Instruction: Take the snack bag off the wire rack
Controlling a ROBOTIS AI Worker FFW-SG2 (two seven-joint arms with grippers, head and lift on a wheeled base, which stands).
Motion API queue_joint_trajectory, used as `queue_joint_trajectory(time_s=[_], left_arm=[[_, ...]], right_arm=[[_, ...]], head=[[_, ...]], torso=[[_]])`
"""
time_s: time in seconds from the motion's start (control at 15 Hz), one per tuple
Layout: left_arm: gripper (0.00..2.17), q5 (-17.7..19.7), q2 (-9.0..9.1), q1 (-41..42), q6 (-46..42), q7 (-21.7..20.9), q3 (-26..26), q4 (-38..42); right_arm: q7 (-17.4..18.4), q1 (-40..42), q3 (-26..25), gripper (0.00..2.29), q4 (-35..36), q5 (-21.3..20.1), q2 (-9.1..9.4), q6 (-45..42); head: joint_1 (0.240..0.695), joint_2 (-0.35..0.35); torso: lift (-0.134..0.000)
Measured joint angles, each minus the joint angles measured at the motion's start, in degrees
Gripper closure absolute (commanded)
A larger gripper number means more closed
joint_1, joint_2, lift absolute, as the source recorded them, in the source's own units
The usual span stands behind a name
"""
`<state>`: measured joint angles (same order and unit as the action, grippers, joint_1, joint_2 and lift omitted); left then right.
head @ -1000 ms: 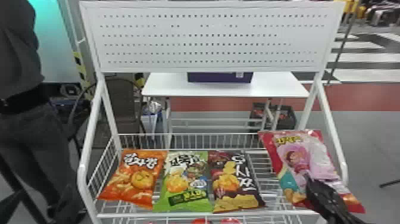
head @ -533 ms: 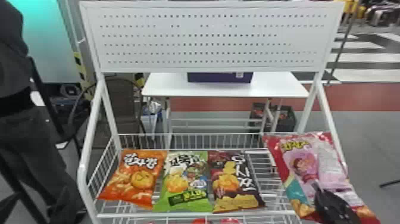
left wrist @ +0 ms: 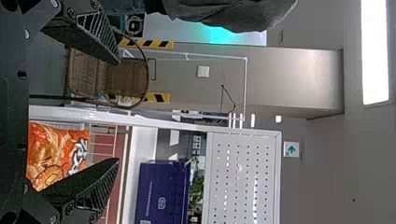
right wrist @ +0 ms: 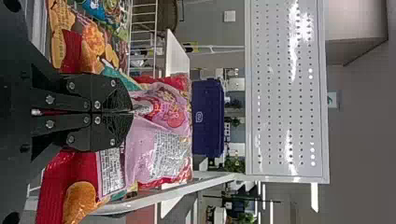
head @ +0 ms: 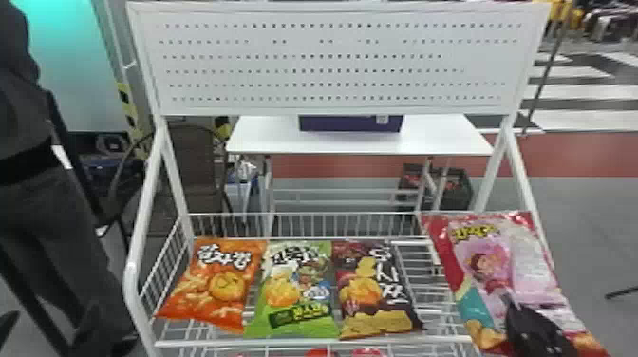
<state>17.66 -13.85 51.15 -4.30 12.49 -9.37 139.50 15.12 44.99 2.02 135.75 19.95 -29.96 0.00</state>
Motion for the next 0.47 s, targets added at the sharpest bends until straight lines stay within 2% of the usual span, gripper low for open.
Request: queue_joint_trajectory(time_s=[0.47], left_arm=[[0.16, -0.1, 0.10, -0.3, 0.1, -0.1, 0.1, 0.2]], right_arm=[[0.0, -0.4, -0.4, 2.13, -0.1, 0.0, -0.11, -0.2]], head=[[0.499, 0.000]], torso=[[0.000]])
